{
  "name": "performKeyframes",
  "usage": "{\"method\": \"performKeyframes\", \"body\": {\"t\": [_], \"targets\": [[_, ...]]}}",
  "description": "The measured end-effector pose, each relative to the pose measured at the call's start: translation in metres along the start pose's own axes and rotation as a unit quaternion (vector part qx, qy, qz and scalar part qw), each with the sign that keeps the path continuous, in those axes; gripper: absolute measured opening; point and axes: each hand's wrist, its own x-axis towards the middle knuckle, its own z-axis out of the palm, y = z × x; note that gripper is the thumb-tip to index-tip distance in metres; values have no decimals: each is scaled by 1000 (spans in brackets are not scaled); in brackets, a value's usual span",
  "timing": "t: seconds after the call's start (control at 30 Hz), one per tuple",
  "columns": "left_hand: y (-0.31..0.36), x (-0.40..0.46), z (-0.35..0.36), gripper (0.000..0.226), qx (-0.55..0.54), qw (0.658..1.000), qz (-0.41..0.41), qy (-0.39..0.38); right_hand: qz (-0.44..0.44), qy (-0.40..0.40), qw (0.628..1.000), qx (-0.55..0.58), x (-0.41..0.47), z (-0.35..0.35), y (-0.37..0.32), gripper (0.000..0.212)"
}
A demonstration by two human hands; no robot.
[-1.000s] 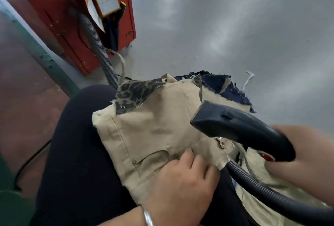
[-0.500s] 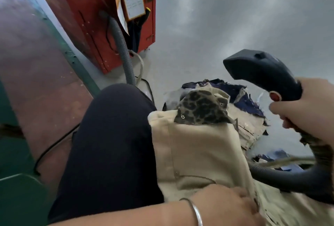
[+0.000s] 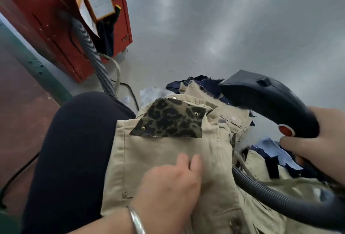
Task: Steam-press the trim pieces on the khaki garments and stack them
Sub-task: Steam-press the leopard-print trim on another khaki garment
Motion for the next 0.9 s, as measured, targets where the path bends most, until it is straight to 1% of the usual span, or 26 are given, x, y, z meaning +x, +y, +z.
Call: {"method": "performKeyframes", "body": {"t": [0.03, 0.07, 0.1, 0.13, 0.17, 0.2, 0.27, 0.3, 0.33, 0.37, 0.43, 0.5, 0.53, 0.6, 0.73, 0.83, 0.9], "targets": [[-5, 19, -15, 56, 15, 999, 0, 51, -7, -7, 1000, -12, -1, 2, -4, 39], [-10, 26, -22, 76, 29, 997, -1, 76, -7, -18, 1000, -7, -1, 3, -6, 39], [-12, 34, -23, 92, 40, 997, 6, 59, -8, -12, 1000, -9, -3, 7, -6, 39], [-14, 36, -20, 103, 70, 995, 37, 53, -11, -10, 1000, -20, -6, 9, -5, 40], [-13, 34, -18, 112, 88, 995, 46, 13, -19, -6, 999, -38, -8, 11, -7, 41], [-14, 36, -17, 121, 116, 992, 51, -3, -17, -17, 998, -51, -12, 13, -10, 41], [-14, 38, -10, 130, 106, 992, 35, -51, -34, -29, 995, -92, -18, 20, -13, 44], [-15, 37, -6, 128, 95, 993, 33, -60, -31, -34, 992, -117, -17, 25, -13, 39], [-14, 36, -3, 123, 74, 995, 37, -59, -28, -52, 989, -136, -14, 31, -12, 27], [-13, 32, 2, 117, 60, 996, 43, -43, -26, -65, 985, -156, -11, 38, -11, 17], [-11, 26, 10, 113, 53, 998, 44, -6, -27, -78, 975, -206, -5, 49, -14, 13], [-11, 26, 12, 113, 56, 997, 38, 21, -38, -68, 969, -233, 7, 58, -19, 13], [-11, 27, 13, 113, 56, 997, 36, 26, -43, -61, 972, -222, 16, 60, -22, 13], [-12, 29, 8, 112, 61, 998, 27, 13, -47, -39, 977, -206, 40, 65, -31, 12], [-12, 29, 7, 111, 68, 997, 43, 10, -52, -5, 980, -192, 79, 57, -44, 10], [-14, 27, 10, 107, 63, 996, 53, 22, -84, -5, 990, -117, 72, 24, -45, 15], [-15, 25, 14, 104, 66, 995, 73, 29, -116, -6, 987, -108, 52, 7, -41, 18]]}}
